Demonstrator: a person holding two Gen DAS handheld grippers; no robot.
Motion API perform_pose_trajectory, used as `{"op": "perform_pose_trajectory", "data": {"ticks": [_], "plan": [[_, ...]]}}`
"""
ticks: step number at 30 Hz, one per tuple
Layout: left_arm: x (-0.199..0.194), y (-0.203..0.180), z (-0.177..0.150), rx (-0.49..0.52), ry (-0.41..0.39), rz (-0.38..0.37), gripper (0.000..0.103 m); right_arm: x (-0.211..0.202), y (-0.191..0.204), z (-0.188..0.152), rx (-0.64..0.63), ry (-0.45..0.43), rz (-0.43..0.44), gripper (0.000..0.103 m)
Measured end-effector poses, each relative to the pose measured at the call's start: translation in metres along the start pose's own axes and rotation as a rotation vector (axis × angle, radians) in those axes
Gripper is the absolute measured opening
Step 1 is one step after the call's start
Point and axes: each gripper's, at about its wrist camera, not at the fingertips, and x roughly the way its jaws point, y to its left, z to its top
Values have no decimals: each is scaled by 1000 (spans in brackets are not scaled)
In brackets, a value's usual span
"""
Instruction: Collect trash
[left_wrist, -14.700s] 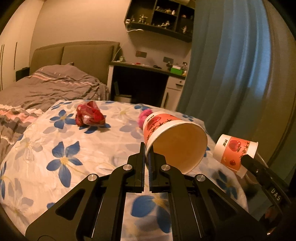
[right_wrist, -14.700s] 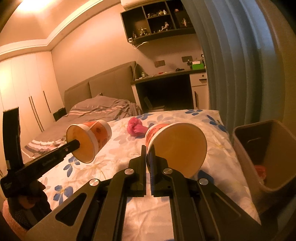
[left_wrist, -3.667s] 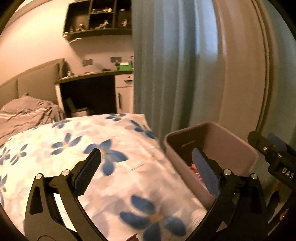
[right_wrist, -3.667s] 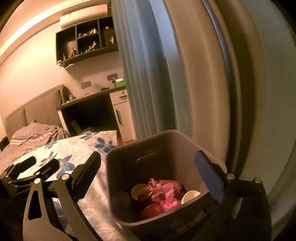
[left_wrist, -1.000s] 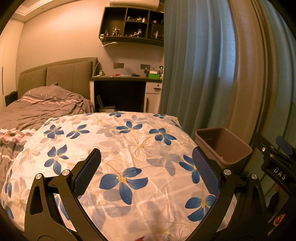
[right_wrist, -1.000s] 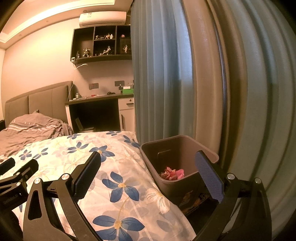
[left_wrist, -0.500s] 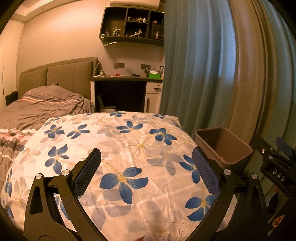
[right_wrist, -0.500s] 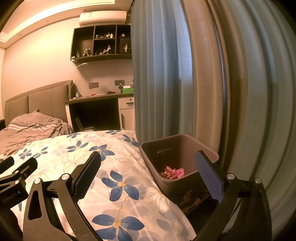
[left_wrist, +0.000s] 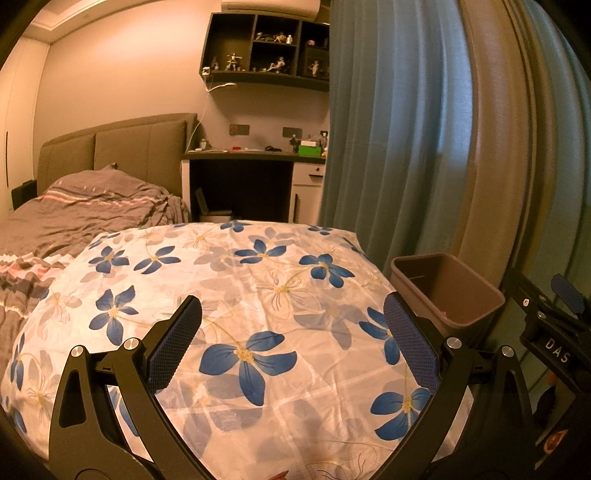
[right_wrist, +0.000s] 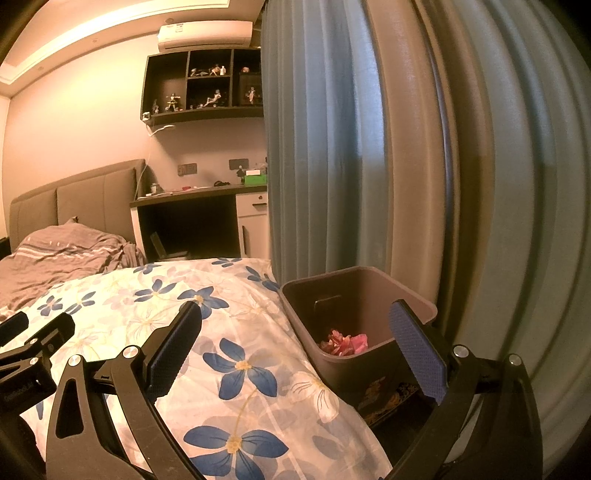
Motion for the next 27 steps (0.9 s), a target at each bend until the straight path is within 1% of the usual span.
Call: {"op": "perform_pose_trajectory", "data": {"ticks": [27], "plan": [[0, 0, 0, 0, 1, 0, 97, 0, -2, 0, 1, 1, -2, 97]]}}
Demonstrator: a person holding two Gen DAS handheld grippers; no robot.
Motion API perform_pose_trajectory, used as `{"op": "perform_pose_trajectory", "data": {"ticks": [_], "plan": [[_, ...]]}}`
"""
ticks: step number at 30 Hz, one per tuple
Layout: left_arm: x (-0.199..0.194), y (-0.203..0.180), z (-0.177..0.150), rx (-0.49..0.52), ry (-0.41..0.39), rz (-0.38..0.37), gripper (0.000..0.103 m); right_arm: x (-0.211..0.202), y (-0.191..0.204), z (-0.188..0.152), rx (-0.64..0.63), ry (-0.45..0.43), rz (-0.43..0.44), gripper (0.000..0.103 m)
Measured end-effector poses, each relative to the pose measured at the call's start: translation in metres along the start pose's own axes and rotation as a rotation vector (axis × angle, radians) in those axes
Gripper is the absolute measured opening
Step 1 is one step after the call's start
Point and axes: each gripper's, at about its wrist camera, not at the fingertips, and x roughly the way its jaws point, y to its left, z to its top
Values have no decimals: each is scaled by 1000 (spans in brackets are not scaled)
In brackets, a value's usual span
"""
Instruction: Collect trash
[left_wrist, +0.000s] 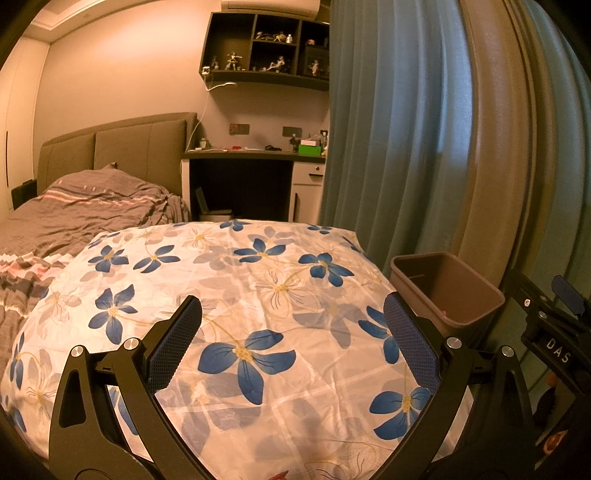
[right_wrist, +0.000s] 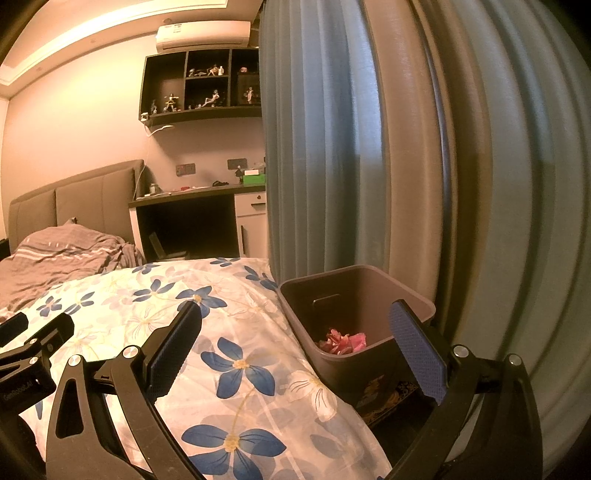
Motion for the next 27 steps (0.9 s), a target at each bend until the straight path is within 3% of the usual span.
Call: {"op": "perform_pose_trajectory", "data": {"ticks": [27], "plan": [[0, 2, -4, -14, 14, -13, 97, 1, -2, 0, 0, 0, 1, 97]]}}
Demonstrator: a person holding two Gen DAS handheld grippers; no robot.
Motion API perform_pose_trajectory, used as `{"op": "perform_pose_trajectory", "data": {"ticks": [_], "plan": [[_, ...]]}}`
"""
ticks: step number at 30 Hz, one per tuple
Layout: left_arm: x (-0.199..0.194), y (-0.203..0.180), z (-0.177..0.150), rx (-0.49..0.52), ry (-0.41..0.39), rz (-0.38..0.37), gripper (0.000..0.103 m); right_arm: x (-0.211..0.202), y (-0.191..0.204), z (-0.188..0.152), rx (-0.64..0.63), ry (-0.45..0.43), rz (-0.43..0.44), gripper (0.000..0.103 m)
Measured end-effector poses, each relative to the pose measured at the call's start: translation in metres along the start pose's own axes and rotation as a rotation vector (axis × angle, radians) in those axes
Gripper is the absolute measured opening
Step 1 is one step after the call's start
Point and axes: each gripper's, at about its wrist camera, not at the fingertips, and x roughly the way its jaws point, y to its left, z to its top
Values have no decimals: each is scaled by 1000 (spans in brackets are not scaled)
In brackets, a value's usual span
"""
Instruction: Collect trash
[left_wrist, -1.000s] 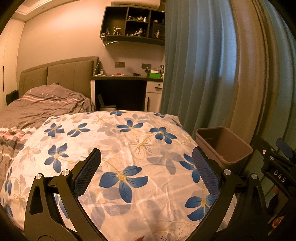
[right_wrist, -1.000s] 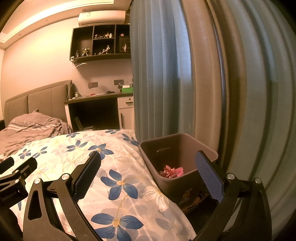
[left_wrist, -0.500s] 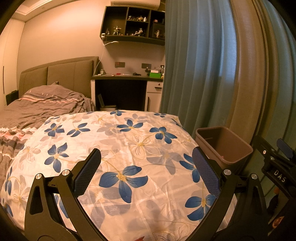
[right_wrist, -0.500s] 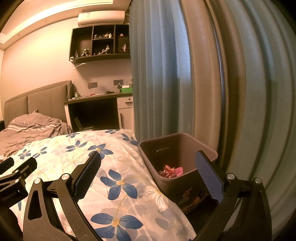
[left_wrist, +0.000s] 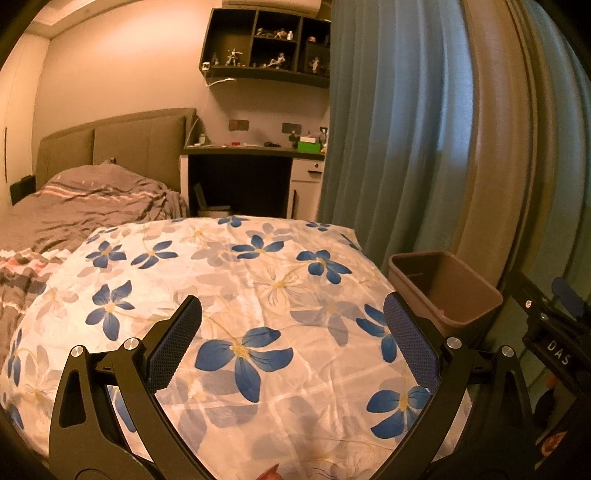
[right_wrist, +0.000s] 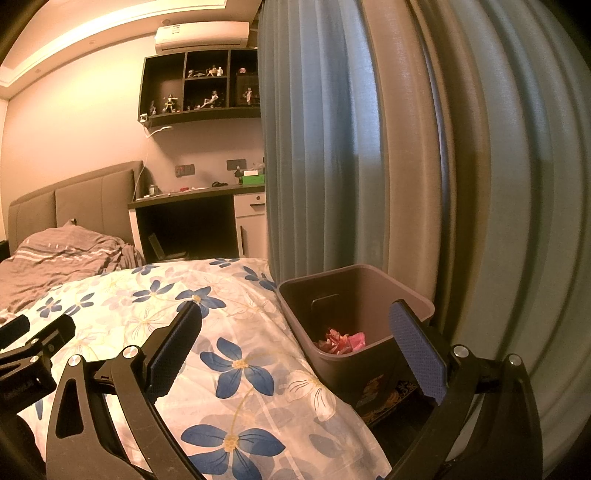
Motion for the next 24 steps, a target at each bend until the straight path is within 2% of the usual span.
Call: {"op": "perform_pose_trajectory", "data": {"ticks": [7, 8, 11, 24], "plan": [[-2, -1, -3, 1, -8, -10, 97, -1, 0, 0, 2, 2, 1, 97], [-2, -1, -3, 5, -9, -4, 92, -1, 0, 0, 1, 2, 0, 97], [0, -3, -1, 14, -2, 10, 89, -2, 0, -1, 2, 2, 0, 97], [-1, -5, 1, 22, -7, 25, 89, -2, 0, 0, 3, 0, 0, 97]]}}
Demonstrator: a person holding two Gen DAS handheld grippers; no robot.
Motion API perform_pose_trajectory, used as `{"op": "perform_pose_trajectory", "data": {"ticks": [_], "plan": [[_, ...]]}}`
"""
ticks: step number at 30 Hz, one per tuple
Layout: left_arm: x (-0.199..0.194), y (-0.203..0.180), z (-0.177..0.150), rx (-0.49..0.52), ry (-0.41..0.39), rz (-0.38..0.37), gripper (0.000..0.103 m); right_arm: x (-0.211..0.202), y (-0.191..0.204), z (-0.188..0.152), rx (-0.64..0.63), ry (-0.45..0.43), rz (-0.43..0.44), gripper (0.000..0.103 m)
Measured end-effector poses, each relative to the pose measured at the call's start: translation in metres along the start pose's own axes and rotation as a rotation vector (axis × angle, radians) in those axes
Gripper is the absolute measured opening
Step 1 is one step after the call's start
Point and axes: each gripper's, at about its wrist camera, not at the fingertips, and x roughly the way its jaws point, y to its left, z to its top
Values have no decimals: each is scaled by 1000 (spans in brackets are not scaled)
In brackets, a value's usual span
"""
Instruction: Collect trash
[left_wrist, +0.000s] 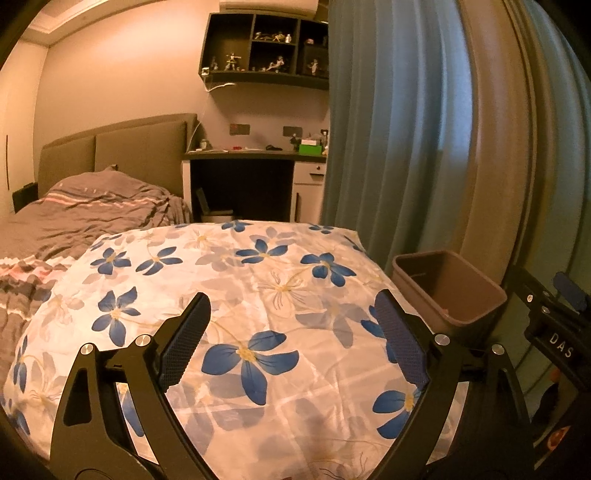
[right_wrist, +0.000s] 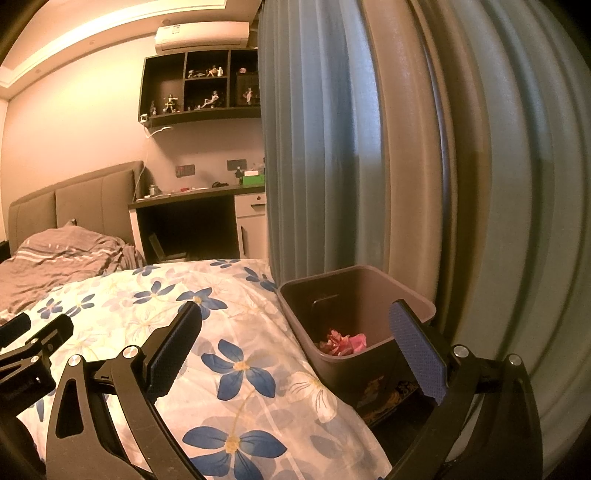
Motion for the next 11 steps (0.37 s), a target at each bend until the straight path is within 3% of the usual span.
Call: {"op": "perform_pose_trajectory", "data": {"ticks": [11], "plan": [[-2, 0, 6, 12, -5, 59, 97, -1, 1, 2, 5, -4, -1, 97]]}}
